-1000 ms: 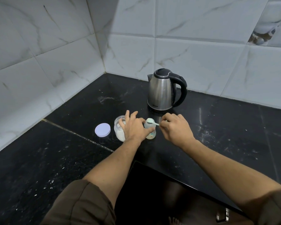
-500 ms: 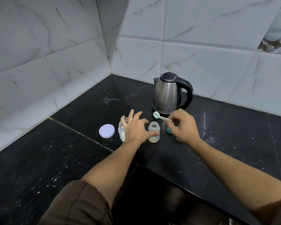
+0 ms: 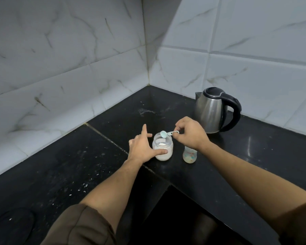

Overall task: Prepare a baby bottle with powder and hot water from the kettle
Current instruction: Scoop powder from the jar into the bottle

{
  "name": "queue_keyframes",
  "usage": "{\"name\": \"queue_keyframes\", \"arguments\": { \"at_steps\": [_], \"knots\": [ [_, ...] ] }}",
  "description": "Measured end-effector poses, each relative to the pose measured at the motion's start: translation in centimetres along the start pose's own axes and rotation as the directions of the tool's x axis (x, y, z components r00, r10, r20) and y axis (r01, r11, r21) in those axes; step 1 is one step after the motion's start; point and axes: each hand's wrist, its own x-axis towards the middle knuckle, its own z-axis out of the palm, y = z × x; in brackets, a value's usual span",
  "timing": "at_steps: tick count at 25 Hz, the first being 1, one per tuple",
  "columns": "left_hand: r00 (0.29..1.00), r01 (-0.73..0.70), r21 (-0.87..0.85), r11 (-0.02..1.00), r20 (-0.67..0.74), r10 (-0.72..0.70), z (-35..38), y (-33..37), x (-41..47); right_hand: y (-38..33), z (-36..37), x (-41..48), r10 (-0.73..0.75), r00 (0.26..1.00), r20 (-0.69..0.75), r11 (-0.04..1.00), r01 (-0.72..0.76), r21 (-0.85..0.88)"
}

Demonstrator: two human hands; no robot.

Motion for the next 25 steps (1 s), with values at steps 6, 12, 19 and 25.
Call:
{"name": "queue_keyframes", "arguments": {
  "at_steps": [6, 12, 19, 25],
  "knots": [
    [1.0, -0.012, -0.025, 1.0, 0.028, 0.013, 0.4, 0.2, 0.0, -0.7, 3.1, 2.2, 0.032, 0.987, 0.157, 0.986, -0.005, -0.167],
    [1.0, 0.015, -0.035, 0.999, 0.014, -0.014, 0.1, -0.5, 0.4, 0.3, 2.5, 3.3, 0.06, 0.994, 0.091, 0.987, -0.045, -0.153],
    [0.997, -0.048, -0.024, 0.999, -0.054, 0.046, 0.0, -0.7, 0.4, 5.3, -3.3, 4.3, 0.324, 0.943, -0.07, 0.943, -0.328, -0.061],
    [0.904, -0.317, 0.021, 0.948, -0.295, 0.309, 1.3, 4.7, 1.7, 10.7, -5.5, 1.2, 0.428, 0.902, 0.06, 0.892, -0.411, -0.186]
  ]
}}
